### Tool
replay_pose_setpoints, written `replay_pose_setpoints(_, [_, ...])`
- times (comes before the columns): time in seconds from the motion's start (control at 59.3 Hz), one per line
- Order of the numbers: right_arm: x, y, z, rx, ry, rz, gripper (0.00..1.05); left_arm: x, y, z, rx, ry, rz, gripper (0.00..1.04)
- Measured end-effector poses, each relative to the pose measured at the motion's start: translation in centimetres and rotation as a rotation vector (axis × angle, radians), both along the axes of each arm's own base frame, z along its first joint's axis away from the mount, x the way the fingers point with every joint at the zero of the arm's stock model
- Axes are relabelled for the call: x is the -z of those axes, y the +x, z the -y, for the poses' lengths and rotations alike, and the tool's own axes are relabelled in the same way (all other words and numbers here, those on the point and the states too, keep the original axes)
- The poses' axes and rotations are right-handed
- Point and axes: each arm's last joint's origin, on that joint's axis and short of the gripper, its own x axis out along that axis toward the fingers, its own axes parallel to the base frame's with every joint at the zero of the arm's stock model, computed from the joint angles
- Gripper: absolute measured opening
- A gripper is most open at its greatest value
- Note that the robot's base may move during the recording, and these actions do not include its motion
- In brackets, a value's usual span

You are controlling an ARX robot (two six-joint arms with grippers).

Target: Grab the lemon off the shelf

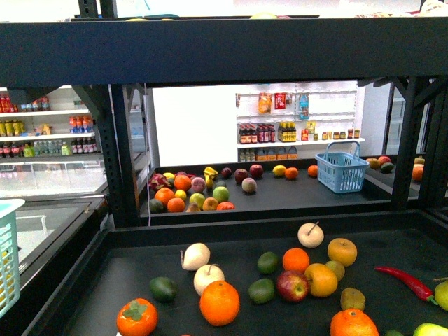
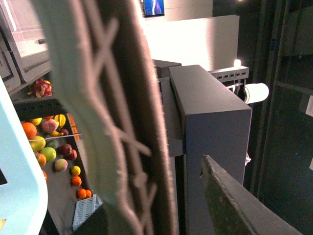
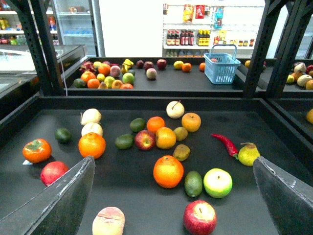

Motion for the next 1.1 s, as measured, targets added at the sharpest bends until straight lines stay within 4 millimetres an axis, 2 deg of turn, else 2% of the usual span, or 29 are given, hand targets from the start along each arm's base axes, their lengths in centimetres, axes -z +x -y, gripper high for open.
replay_pose_setpoints(0.202, [0.0,0.0,0.0,-0.001,0.000,0.000,0.97,-0.7,-0.2,-1.2,-0.054,0.072,-0.064,0.78])
replay_pose_setpoints(0.321, [0.0,0.0,0.0,0.000,0.000,0.000,0.97,-2.0,-0.7,-1.3,-0.077,0.101,-0.096,0.98])
replay_pose_setpoints(0.422, [0.0,0.0,0.0,0.000,0.000,0.000,0.97,-3.5,-1.1,-1.0,-0.100,0.135,-0.150,0.97])
replay_pose_setpoints(0.624, [0.0,0.0,0.0,0.000,0.000,0.000,0.97,-5.2,-2.8,0.1,-0.191,0.267,-0.453,0.97])
replay_pose_setpoints(0.675, [0.0,0.0,0.0,0.000,0.000,0.000,0.97,-6.0,-4.1,0.7,-0.208,0.340,-0.538,0.97])
replay_pose_setpoints(0.81, [0.0,0.0,0.0,0.000,0.000,0.000,0.97,-8.3,-8.0,2.7,-0.207,0.515,-0.636,0.97])
replay_pose_setpoints(0.86, [0.0,0.0,0.0,0.000,0.000,0.000,0.97,-9.2,-10.1,3.9,-0.208,0.597,-0.663,0.97])
replay_pose_setpoints(0.928, [0.0,0.0,0.0,0.000,0.000,0.000,0.97,-10.3,-14.5,6.4,-0.196,0.705,-0.683,0.97])
replay_pose_setpoints(0.978, [0.0,0.0,0.0,0.000,0.000,0.000,0.97,-10.7,-16.8,7.8,-0.189,0.740,-0.685,0.97])
replay_pose_setpoints(1.012, [0.0,0.0,0.0,0.000,0.000,0.000,0.97,-10.9,-17.9,8.5,-0.167,0.789,-0.644,0.94])
replay_pose_setpoints(1.046, [0.0,0.0,0.0,0.000,0.000,0.000,0.97,-11.1,-19.7,10.0,-0.143,0.964,-0.502,0.86])
replay_pose_setpoints(1.097, [0.0,0.0,0.0,0.000,0.000,0.000,0.97,-10.8,-21.6,12.0,-0.142,1.128,-0.432,0.77])
